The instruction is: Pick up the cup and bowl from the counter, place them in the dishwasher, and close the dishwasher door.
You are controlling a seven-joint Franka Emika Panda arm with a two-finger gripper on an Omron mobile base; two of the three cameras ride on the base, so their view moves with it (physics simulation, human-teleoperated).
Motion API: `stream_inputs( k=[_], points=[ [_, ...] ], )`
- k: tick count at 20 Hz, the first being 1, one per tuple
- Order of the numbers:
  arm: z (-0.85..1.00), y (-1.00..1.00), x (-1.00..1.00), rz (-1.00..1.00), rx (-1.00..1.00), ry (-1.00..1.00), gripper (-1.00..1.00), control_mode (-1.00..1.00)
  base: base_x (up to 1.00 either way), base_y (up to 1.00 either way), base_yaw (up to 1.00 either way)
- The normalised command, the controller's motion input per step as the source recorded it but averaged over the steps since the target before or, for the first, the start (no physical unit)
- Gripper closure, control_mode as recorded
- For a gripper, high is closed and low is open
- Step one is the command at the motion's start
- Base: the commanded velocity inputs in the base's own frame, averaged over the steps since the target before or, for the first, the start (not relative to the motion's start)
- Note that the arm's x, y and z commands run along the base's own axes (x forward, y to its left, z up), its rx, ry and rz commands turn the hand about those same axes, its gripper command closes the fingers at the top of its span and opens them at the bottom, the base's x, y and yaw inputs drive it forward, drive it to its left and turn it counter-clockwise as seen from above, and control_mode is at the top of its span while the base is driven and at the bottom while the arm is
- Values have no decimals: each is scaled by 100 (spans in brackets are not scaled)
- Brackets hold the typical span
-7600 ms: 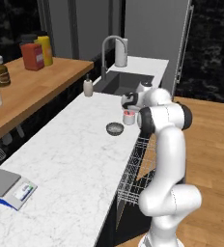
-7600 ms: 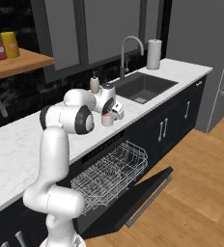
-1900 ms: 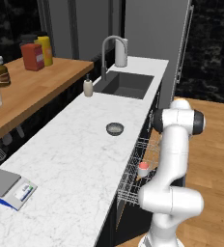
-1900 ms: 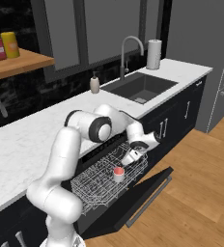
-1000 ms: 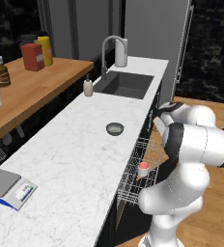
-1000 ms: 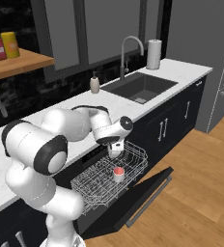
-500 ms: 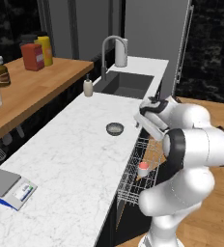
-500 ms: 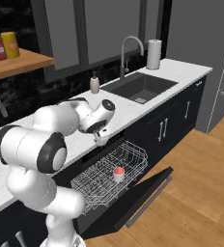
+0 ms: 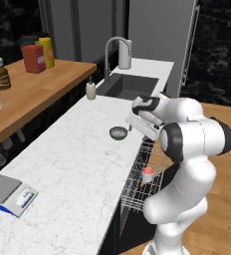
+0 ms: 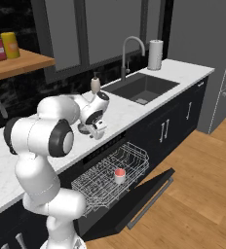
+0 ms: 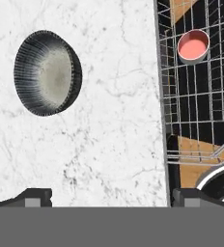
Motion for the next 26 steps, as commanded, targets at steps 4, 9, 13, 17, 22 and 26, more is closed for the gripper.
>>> stream_inputs(
  k=[4,9,13,17,22,26],
  points=[
    [-26,36,41,4,-9,4,-100,-100,0,0,0],
    [-40,18,42,-1,-12,5,-100,-100,0,0,0],
    [-37,13,47,-5,-13,1,-100,-100,0,0,0],
    [-29,7,57,-6,-10,3,-100,-100,0,0,0],
    [-27,1,52,-5,-9,5,-100,-100,0,0,0],
    [-28,0,49,-5,-8,4,-100,-100,0,0,0]
  ],
)
